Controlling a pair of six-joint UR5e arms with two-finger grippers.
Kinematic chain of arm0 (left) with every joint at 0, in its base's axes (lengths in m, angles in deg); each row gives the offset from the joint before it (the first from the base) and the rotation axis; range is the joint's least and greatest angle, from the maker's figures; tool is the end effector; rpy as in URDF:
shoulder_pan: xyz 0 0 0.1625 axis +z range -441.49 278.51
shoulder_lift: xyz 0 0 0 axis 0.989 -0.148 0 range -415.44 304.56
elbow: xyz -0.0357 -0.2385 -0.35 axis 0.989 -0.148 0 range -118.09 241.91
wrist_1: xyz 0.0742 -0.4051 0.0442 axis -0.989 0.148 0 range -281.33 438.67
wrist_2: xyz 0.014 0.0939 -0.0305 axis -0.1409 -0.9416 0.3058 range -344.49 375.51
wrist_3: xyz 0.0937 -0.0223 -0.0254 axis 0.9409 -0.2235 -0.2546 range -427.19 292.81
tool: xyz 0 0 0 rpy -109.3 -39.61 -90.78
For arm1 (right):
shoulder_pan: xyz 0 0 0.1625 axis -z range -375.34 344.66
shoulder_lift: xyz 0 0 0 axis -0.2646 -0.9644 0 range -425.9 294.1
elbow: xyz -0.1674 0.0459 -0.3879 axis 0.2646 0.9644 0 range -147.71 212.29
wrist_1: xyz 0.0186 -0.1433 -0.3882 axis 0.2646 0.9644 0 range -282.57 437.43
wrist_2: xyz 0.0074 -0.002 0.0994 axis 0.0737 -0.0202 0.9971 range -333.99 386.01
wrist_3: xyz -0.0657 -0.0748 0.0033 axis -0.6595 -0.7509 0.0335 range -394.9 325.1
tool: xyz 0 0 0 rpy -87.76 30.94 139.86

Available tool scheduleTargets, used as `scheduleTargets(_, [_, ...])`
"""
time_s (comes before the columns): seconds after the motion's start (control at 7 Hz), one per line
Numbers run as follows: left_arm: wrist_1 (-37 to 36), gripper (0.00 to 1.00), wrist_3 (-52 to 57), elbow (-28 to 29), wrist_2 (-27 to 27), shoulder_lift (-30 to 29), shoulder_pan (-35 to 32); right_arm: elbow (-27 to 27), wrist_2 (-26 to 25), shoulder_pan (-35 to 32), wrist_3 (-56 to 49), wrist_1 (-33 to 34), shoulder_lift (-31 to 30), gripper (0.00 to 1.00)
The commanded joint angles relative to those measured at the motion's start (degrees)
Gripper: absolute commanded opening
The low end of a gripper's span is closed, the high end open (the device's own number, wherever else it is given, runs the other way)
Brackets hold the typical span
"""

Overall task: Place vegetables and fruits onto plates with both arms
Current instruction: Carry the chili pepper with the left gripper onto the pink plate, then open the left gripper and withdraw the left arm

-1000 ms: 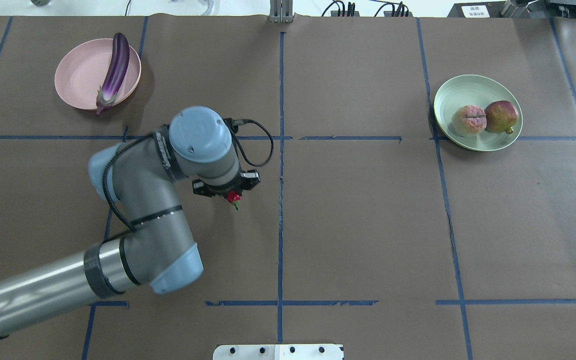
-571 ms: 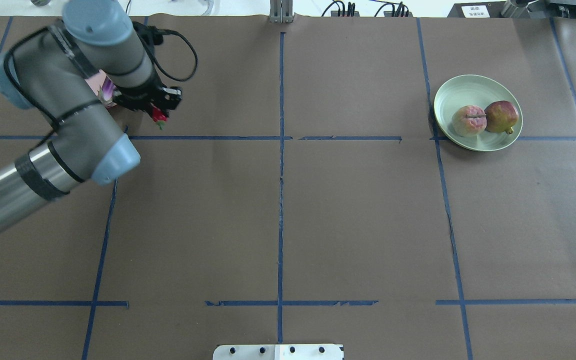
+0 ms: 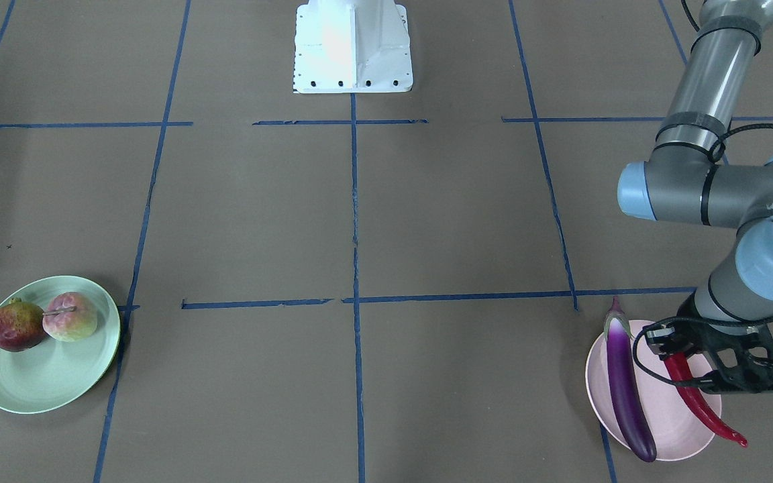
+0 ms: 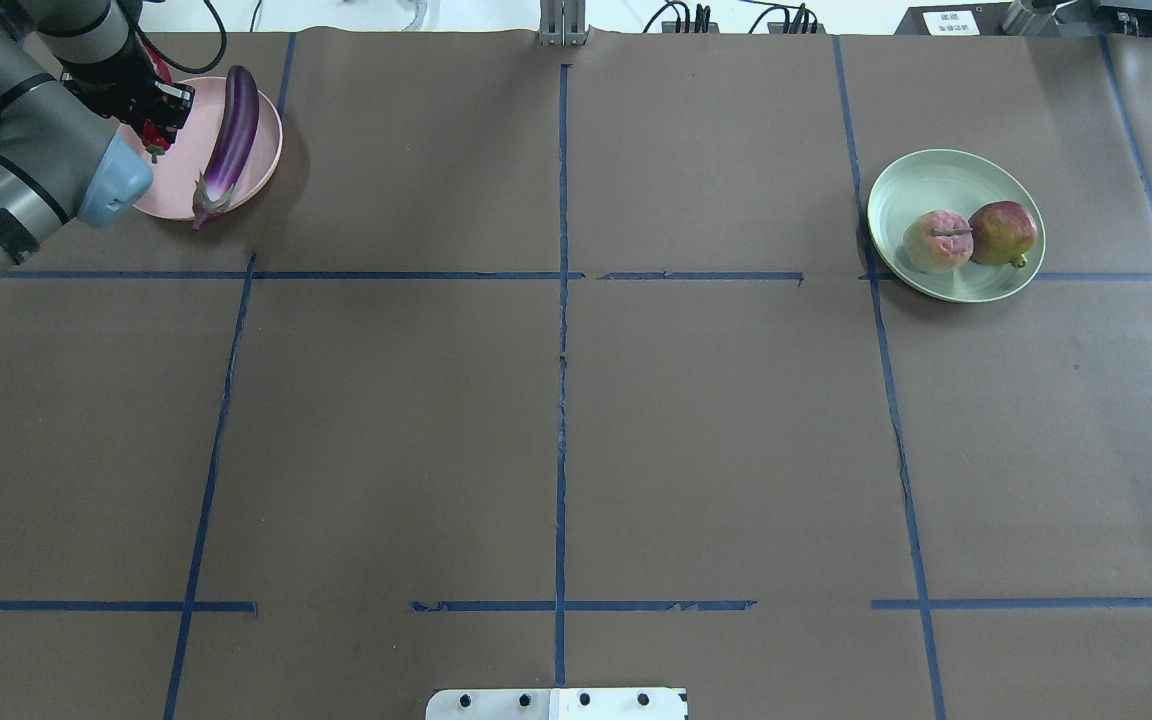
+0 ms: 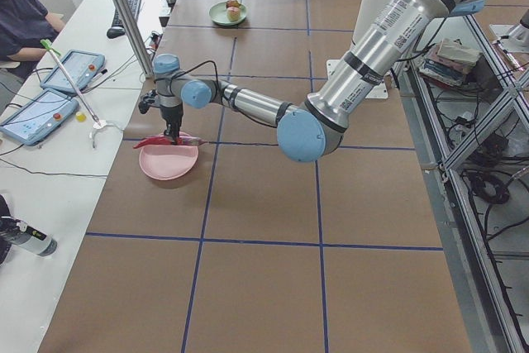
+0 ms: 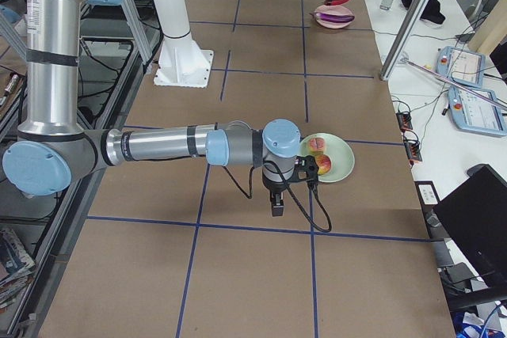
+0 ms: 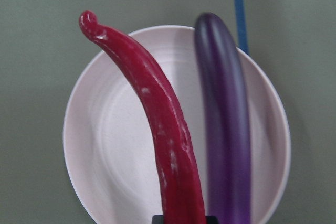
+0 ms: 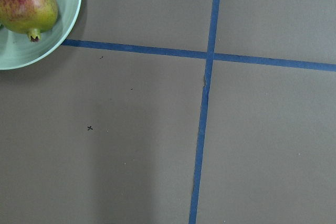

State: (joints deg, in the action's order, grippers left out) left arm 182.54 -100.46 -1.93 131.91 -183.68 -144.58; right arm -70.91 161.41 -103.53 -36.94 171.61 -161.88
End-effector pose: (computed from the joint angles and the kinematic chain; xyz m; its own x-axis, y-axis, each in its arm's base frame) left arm 0.2715 -0.7316 0.4508 0.8174 0.0442 -0.5744 0.0496 0.9880 0.1466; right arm 0.0482 -0.4497 0.6005 0.6991 -0.0954 0.7086 0.0566 0.9953 0.0783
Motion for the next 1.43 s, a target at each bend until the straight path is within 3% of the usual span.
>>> scheduleTargets(0.0, [2.5,1.0,-0.2,2.3,0.1,-1.2,-0.7,-0.1,0.0,0.1,0.0,0.0,0.0,1.0])
scheduleTargets(0.14, [2.2,1.0,0.0,2.1,0.6,-1.3,-1.5,-0.1,0.0,0.1,0.0,0.0,0.0,1.0])
scheduleTargets(0.29, [2.1,1.0,0.7,1.7,6.2,-1.1,-3.3,-0.1,0.0,0.1,0.0,0.0,0.0,1.0])
scheduleTargets(0.57, [1.3,1.0,10.9,-3.3,19.2,4.8,-11.7,-0.1,0.0,0.1,0.0,0.0,0.0,1.0])
scheduleTargets(0.71, [-1.8,1.0,17.6,-3.6,21.8,5.5,-16.0,-0.2,0.0,0.0,0.0,0.0,0.0,1.0])
scheduleTargets(1.0, [-16.3,1.0,41.8,-3.8,21.2,5.6,-23.2,-0.2,0.0,0.0,0.0,0.0,0.0,1.0])
scheduleTargets(1.29, [-25.1,1.0,58.0,-3.6,14.2,7.2,-29.5,-0.2,-0.1,0.0,0.0,0.0,0.0,1.0])
